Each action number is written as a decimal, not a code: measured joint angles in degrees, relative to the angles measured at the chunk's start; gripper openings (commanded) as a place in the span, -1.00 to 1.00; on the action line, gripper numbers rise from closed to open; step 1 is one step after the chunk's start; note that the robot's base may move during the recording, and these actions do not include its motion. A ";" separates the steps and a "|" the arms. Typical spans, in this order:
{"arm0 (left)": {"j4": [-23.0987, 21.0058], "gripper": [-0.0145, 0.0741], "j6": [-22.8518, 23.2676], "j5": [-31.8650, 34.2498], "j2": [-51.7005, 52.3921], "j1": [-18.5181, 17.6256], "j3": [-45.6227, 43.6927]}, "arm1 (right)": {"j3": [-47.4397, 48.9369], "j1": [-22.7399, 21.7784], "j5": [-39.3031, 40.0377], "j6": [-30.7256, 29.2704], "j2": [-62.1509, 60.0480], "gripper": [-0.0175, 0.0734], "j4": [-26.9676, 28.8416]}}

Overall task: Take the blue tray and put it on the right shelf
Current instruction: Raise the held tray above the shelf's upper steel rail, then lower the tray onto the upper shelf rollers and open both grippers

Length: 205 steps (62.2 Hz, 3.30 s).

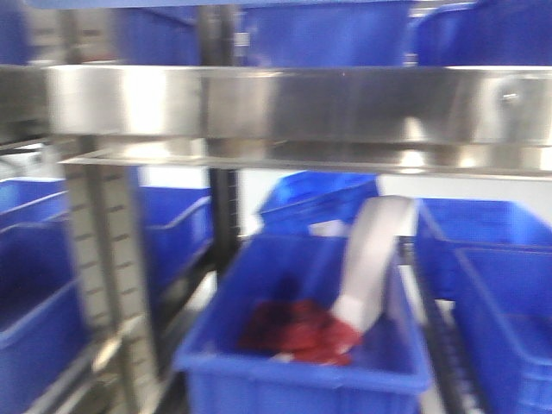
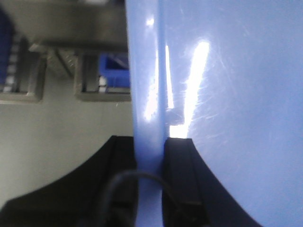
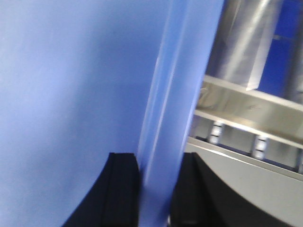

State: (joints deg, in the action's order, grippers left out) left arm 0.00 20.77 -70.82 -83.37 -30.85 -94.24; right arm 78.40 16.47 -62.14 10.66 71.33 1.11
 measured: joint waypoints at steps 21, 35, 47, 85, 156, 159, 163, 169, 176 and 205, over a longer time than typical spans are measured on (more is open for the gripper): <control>0.00 -0.78 0.00 0.00 -0.36 0.00 0.00 | 0.00 0.00 -0.07 0.00 0.00 -0.49 -0.09; 0.00 -0.78 0.00 0.00 -2.13 0.00 0.00 | 0.00 0.00 -0.43 0.00 0.00 -0.49 -0.72; -0.39 -0.78 0.00 0.23 -4.88 0.00 0.00 | -0.05 0.00 -0.77 0.00 0.00 -0.49 -1.43; -2.50 -0.78 0.11 1.55 -13.81 0.00 -1.03 | -0.13 -0.10 -2.02 0.00 0.00 -0.49 -2.35; 0.31 -0.78 -6.23 -1.90 -16.23 10.53 -19.41 | 21.08 -0.44 -0.51 -1.22 17.16 -0.49 6.15; 0.00 -0.78 -6.49 -1.90 -16.27 12.11 -19.41 | 23.93 -0.44 -0.27 -1.55 19.62 -0.49 7.55; 0.00 -0.78 -7.15 -1.90 -16.50 13.88 -19.41 | 26.77 -0.44 -0.14 -2.02 23.19 -0.49 9.78; 0.00 -0.78 -7.94 -1.90 -17.15 16.65 -19.41 | 30.74 -0.09 0.21 -2.41 28.39 -0.49 12.36; -2.04 -0.78 -9.57 -1.90 -18.79 18.62 -19.44 | 32.12 0.44 1.05 -3.23 33.10 -0.49 12.96; -2.48 -0.48 -11.34 -1.80 -27.73 19.51 -19.44 | 32.12 0.67 3.89 -4.01 41.34 0.02 12.99</control>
State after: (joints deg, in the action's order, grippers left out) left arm -2.48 9.44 -72.62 -111.10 -11.35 -113.68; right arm 110.52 17.14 -58.25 6.65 112.67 14.10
